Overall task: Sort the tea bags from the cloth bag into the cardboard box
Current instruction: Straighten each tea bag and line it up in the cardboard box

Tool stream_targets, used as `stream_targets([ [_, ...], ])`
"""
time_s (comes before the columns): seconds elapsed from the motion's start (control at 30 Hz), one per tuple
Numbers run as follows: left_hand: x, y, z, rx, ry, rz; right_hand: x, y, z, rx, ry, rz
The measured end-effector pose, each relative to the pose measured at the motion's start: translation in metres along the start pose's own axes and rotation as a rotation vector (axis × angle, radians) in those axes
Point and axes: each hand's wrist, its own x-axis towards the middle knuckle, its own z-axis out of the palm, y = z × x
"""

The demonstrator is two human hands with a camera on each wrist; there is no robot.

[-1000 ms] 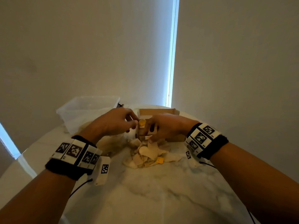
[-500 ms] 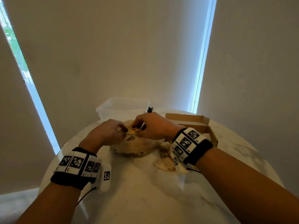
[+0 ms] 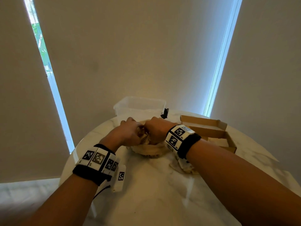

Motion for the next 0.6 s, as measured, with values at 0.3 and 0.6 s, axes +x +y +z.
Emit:
stream_targets([
  [0.3,0.013,-0.005,-0.009,-0.033,-0.111,-0.006,-0.018,0.028,-0.013,0.337,0.196,0.079],
  [0.6,0.028,-0.010,-0.009,0.024,0.029,-0.183,-0.027,0.036,-0.038,0.695,0.385,0.188],
])
